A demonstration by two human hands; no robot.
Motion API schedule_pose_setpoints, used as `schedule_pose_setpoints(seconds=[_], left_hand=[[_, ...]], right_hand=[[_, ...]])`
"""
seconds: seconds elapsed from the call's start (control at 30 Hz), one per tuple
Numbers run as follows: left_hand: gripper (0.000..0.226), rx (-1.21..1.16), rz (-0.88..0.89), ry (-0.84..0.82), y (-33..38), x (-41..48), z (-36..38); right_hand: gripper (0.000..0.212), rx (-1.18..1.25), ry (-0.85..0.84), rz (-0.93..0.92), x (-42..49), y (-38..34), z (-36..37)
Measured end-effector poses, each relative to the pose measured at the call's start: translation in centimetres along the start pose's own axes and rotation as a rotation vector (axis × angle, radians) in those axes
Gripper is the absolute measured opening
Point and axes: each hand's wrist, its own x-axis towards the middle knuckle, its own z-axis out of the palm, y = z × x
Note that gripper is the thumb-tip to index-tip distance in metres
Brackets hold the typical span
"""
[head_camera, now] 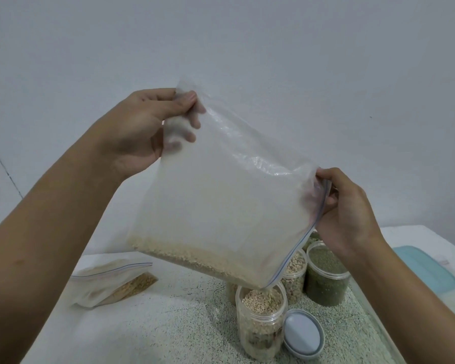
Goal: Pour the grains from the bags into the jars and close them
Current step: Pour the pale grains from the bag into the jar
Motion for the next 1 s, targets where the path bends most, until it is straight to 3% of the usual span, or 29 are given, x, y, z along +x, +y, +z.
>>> schedule_pose_setpoints(seconds=[0.1, 0.4, 1.0], left_hand=[[0.022, 0.004, 0.003, -0.004, 0.0, -0.4, -0.2], [0.021, 0.023, 0.027, -0.026, 0.2, -1.4, -1.0], [0.022, 0.080, 0.053, -0.006, 0.7, -1.1, -1.4]], right_hand=[[0.043, 0.002, -0.001, 0.012, -0.7, -0.1, 0.2], [0.054, -0.019, -0.042, 0.023, -1.6, 0.1, 0.5], [0.048, 0.031, -0.046, 0.024, -1.3, 0.9, 1.2]])
